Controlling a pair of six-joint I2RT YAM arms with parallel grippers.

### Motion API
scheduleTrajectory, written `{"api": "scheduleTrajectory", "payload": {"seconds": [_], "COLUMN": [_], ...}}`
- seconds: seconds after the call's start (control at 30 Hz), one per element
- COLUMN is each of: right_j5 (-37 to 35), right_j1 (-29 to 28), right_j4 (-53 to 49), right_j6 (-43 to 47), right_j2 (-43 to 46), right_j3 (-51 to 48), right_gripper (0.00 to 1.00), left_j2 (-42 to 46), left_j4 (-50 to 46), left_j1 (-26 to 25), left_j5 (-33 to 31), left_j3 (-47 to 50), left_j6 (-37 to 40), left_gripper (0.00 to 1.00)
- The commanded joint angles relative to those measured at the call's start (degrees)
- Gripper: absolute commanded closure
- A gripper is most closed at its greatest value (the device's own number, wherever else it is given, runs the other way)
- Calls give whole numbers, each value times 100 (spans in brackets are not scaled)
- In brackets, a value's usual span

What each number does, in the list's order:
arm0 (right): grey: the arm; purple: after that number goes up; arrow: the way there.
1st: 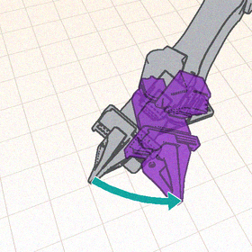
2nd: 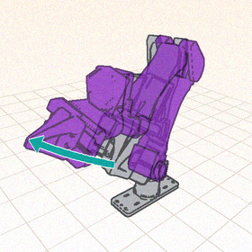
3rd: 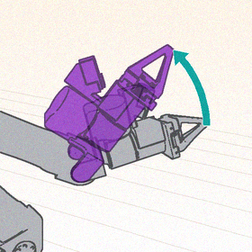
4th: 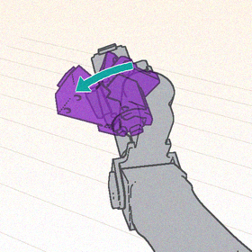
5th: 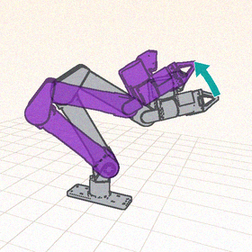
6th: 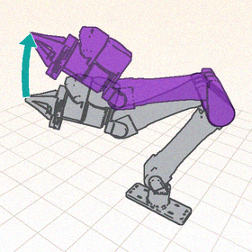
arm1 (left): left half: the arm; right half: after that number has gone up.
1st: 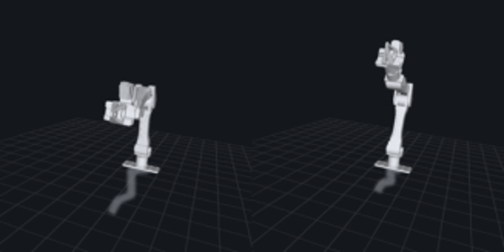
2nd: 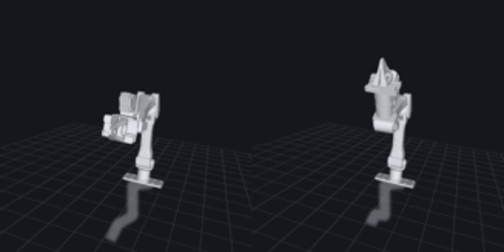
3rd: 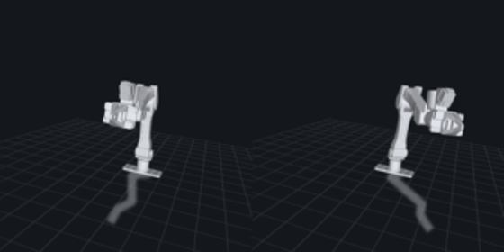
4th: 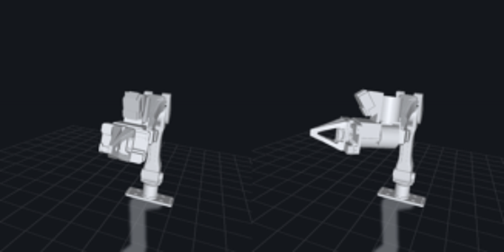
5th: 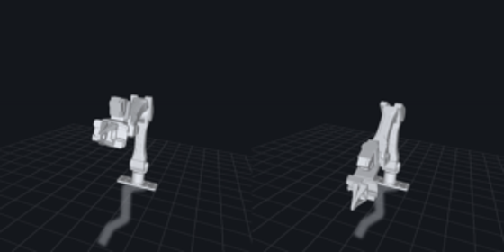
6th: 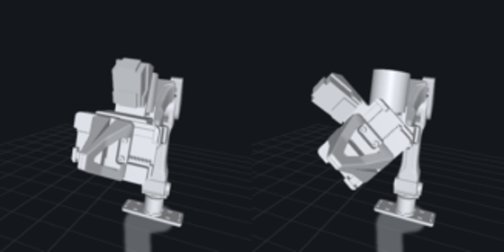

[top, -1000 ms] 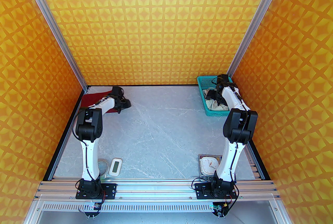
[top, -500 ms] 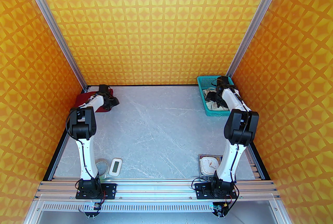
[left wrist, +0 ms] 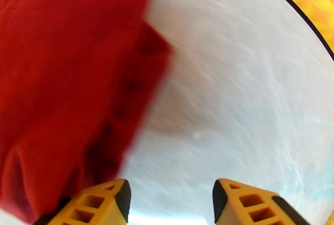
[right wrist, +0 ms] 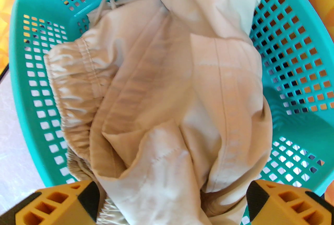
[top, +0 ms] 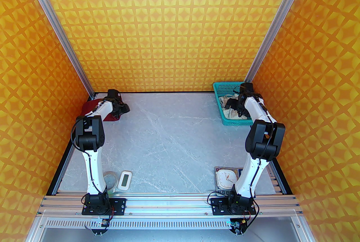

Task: Fold and stack the mixed laundry pile

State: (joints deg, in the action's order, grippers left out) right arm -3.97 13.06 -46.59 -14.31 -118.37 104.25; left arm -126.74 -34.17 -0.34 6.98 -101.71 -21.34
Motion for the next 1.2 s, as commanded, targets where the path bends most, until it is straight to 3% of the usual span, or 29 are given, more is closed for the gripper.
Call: {"api": "scheduleTrajectory", "payload": {"seconds": [0.0, 0.27, 0.43, 0.6, 0.73, 0.83, 1.07, 1.17], "right_j5": [186, 279, 239, 414, 405, 481, 760, 826], "right_j1": [4, 12, 14, 15, 21, 20, 19, 16], "right_j4": [-56, -339, -407, -285, -167, -29, 1197, 2159], "right_j6": [50, -76, -227, -257, -248, -231, -398, -590], "right_j2": [-379, -1102, -1436, -1596, -1566, -1364, 36, 991], "right_j3": [456, 1063, 1079, 1002, 990, 941, -250, -1072], "right_gripper": [2, 2, 9, 29, 59, 77, 99, 100], "left_j2": [684, 1383, 1684, 1931, 2049, 2195, 2694, 2932], "left_j4": [74, 259, 372, 612, 619, 669, 990, 1276], "left_j1": [-270, -823, -1093, -1167, -1210, -1206, -1212, -1214], "left_j5": [134, 409, 597, 755, 800, 805, 919, 1056], "left_j3": [217, 774, 1028, 1508, 1720, 1858, 2194, 2451], "left_j6": [217, 356, 339, 160, 79, -4, -95, -131], "left_gripper": [43, 42, 42, 43, 44, 45, 47, 47]}}
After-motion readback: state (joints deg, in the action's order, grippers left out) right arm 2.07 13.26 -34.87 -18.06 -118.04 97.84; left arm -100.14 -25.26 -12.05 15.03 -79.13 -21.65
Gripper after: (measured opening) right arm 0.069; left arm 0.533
